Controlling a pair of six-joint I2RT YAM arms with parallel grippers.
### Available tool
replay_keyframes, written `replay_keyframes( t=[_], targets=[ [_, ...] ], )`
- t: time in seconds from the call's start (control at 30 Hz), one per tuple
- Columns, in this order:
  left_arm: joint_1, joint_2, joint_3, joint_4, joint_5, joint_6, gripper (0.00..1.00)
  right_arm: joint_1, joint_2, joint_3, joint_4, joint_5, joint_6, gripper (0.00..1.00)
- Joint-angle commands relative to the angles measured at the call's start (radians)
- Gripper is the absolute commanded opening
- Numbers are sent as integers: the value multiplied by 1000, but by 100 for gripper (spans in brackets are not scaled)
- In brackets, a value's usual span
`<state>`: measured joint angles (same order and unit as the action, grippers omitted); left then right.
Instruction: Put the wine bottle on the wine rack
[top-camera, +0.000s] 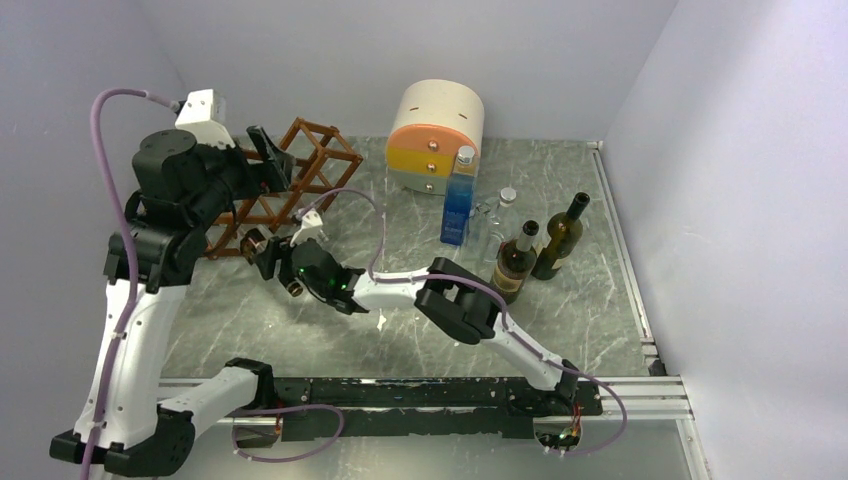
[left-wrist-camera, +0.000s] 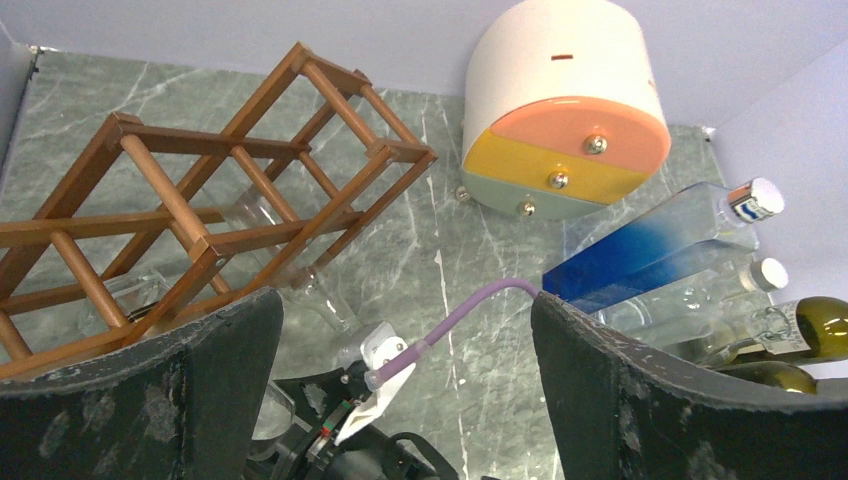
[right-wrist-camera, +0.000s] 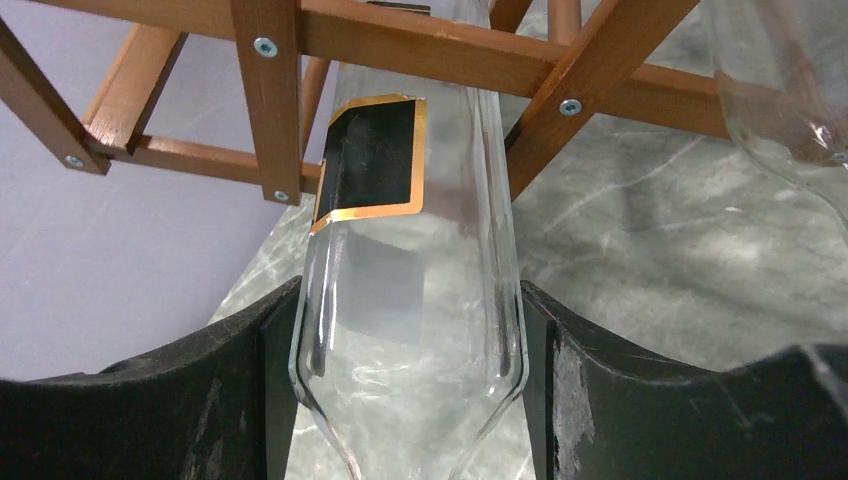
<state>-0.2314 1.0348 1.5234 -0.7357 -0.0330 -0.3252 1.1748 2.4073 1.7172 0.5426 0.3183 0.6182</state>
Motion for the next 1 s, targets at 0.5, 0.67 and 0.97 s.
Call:
replay_keyframes(
  t=[0.5,0.67,0.97],
  targets=[
    [9,-43,8,-96,24,28,98,-20,236,420,111,145,-10,17],
    [9,-40,10,-123,10,35,98,-20,304,514,102,161,-47,30],
    [9,-47,-35,-124,-6,40,98,-19,347,571,103,178,-100,50]
  ],
)
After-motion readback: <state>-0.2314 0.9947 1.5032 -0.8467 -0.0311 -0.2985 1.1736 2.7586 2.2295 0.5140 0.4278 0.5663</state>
